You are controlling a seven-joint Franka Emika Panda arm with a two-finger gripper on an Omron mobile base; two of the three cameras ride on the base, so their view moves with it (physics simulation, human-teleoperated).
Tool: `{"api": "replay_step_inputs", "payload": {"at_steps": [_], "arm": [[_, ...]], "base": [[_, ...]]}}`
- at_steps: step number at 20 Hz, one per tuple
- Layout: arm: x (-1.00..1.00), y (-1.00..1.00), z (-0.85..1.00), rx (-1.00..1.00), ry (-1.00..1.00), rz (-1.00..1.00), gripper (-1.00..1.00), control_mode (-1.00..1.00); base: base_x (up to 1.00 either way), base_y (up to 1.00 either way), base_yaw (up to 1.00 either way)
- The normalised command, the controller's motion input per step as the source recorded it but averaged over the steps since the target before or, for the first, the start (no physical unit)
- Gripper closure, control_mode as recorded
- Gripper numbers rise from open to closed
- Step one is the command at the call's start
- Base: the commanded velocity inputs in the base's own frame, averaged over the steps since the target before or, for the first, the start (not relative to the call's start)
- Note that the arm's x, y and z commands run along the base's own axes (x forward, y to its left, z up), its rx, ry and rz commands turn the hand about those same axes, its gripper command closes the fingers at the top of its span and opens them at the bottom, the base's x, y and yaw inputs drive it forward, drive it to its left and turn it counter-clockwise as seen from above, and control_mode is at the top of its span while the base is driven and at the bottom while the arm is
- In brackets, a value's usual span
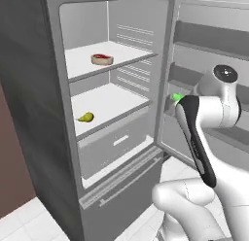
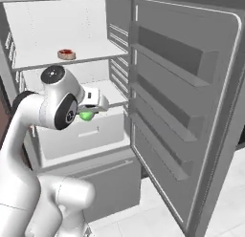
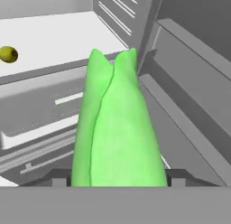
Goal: Open the fridge, remove the pear, corn, and steak, and place them on any counter.
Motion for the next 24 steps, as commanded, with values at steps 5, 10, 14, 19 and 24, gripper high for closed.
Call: {"api": "replay_step_inputs", "payload": {"at_steps": [5,10,14,19,24], "arm": [[0.0,0.0,0.0,0.0,0.0,0.0,1.0,1.0],[0.0,0.0,0.0,0.0,0.0,0.0,1.0,1.0],[0.0,0.0,0.0,0.0,0.0,0.0,1.0,1.0],[0.0,0.0,0.0,0.0,0.0,0.0,1.0,1.0],[0.0,0.0,0.0,0.0,0.0,0.0,1.0,1.0]], "base": [[-0.78,0.19,-0.84],[-1.0,0.1,-0.72],[-0.78,-0.25,-0.61],[-0.09,-0.54,-0.48],[0.0,-0.67,-0.54]]}}
